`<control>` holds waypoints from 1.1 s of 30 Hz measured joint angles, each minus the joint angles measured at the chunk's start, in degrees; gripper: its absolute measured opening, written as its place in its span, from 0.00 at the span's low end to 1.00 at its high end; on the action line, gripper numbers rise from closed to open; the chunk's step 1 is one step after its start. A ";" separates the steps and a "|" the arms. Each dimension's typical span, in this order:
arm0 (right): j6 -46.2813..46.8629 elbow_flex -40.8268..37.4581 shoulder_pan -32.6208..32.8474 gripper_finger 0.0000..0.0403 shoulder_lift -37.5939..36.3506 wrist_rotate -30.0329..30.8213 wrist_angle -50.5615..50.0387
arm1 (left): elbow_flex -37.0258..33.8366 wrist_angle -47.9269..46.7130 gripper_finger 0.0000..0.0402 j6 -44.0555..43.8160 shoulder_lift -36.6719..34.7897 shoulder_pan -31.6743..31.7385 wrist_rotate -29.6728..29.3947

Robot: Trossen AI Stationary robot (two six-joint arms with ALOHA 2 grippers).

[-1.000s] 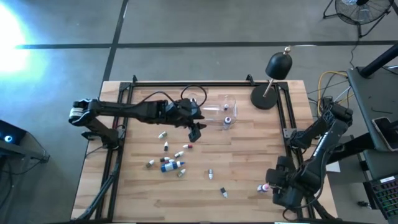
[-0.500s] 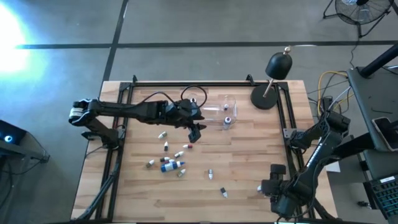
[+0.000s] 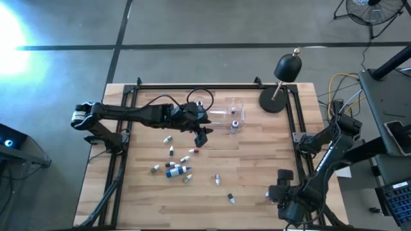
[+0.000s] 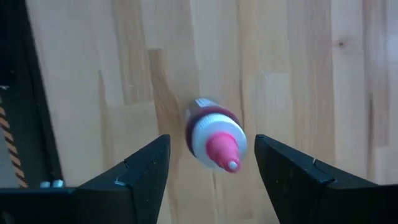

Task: Pick & Place food coloring
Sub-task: Put the big pink food coloring bottle into the transparent bin

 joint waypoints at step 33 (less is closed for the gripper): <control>1.04 -1.35 -0.18 0.25 -0.18 -0.10 0.51 | 0.00 -0.01 0.43 0.00 0.00 0.00 -1.26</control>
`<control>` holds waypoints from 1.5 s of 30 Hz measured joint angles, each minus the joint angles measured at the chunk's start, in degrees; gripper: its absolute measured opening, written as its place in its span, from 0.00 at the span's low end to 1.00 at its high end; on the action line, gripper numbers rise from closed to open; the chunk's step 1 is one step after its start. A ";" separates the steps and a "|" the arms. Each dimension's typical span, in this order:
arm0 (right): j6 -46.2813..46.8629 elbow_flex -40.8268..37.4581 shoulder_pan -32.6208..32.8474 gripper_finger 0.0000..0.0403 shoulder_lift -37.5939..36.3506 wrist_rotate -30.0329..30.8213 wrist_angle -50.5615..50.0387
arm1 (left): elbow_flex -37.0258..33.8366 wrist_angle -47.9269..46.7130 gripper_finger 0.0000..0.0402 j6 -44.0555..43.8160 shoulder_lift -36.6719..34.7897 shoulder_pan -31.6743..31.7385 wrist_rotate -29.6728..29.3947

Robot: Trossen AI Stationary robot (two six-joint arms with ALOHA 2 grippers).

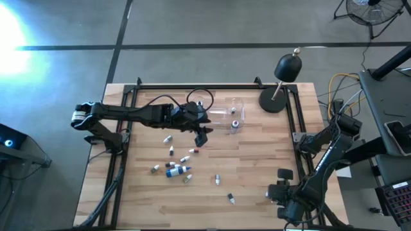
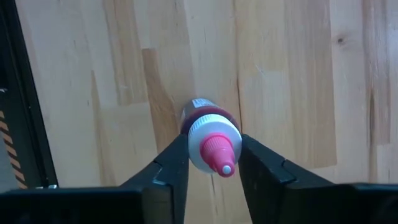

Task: Pick & Place food coloring
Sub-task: Put the big pink food coloring bottle into the transparent bin

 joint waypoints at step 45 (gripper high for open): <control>-41.39 3.39 -71.79 0.27 -13.22 2.33 16.58 | -3.87 -4.56 0.43 -15.80 -0.48 -8.00 -9.87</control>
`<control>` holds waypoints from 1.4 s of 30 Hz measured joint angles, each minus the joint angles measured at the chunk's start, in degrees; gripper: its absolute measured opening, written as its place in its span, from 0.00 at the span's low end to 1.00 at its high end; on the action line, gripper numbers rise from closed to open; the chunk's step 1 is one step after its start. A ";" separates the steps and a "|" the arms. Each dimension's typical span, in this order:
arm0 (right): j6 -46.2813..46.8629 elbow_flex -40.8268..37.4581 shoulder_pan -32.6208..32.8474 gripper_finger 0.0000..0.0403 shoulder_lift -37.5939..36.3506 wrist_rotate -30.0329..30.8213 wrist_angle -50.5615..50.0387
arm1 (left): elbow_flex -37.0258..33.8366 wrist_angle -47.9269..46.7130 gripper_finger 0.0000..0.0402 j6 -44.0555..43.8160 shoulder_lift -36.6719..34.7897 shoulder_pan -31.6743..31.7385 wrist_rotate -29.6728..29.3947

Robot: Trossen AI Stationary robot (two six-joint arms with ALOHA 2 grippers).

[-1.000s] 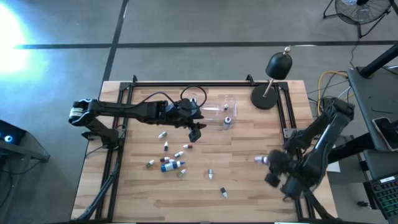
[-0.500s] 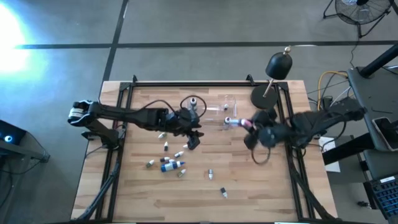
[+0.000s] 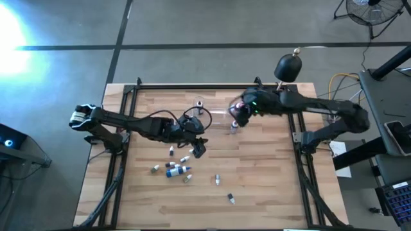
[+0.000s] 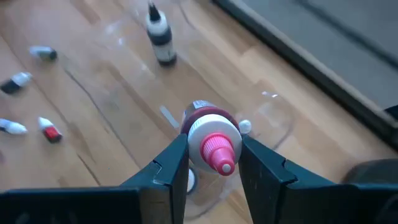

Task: Pick & Place food coloring
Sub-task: Put the big pink food coloring bottle into the transparent bin, then put the big blue food coloring bottle into the transparent bin

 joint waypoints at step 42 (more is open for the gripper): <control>-16.50 5.21 -5.42 0.67 5.82 -9.48 -7.47 | -4.16 -13.42 0.43 7.49 0.01 -1.49 6.91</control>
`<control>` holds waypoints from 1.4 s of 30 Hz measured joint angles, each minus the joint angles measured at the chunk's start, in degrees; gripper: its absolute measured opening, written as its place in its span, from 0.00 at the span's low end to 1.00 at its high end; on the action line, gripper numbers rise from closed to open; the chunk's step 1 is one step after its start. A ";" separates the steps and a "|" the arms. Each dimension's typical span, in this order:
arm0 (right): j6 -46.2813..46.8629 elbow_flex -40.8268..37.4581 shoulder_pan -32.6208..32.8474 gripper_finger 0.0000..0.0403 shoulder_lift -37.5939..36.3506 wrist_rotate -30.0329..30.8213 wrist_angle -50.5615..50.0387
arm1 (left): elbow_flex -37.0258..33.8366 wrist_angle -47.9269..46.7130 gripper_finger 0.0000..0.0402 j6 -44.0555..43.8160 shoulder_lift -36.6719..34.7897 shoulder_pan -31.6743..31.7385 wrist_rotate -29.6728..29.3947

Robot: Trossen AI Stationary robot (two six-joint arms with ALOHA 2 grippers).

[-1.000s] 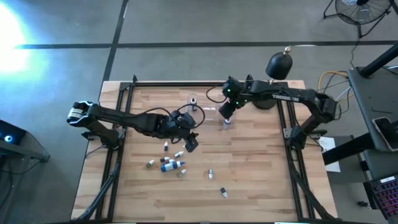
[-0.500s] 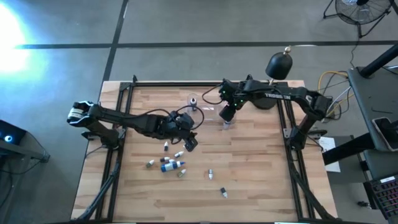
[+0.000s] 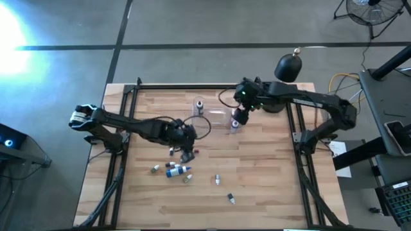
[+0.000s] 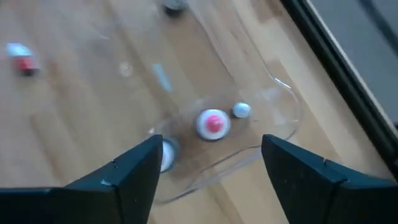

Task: Pick & Place food coloring
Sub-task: Put the big blue food coloring bottle into the transparent bin

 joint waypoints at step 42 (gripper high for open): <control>36.99 -16.46 31.01 0.64 -16.16 25.24 -3.40 | -8.76 8.54 0.43 -13.64 11.05 -12.43 10.01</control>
